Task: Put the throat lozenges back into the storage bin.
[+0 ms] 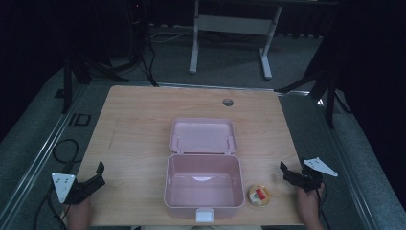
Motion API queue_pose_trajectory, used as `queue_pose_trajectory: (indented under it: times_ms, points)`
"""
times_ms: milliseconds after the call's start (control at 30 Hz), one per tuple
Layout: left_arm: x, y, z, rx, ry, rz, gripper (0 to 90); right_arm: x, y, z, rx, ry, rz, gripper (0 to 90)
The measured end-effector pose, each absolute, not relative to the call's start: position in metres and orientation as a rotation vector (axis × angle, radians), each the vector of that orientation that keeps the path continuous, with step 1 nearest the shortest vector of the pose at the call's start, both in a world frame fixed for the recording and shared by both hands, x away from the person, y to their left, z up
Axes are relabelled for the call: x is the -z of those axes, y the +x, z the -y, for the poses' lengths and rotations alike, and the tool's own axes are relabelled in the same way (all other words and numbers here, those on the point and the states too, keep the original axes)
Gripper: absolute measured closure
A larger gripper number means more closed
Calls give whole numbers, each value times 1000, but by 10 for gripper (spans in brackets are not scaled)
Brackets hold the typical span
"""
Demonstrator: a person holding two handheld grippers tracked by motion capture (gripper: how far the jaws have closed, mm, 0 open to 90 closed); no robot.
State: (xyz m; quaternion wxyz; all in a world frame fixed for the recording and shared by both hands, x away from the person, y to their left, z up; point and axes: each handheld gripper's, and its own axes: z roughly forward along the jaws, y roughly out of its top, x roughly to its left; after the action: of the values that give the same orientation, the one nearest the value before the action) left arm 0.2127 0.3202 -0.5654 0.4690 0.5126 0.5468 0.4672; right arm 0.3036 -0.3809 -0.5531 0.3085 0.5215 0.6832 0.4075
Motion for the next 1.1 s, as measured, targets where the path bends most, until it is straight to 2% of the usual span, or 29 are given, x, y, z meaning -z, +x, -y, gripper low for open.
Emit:
queue_pose_trajectory:
  times_ms: [500, 1100]
  points:
    - [565, 213, -320, -1144, 1257, -1351, 4, 547, 303, 389, -1019, 1278, -2289, 101]
    - [565, 213, -320, -1145, 1257, -1350, 4, 526, 299, 377, -593, 1013, -2761, 101]
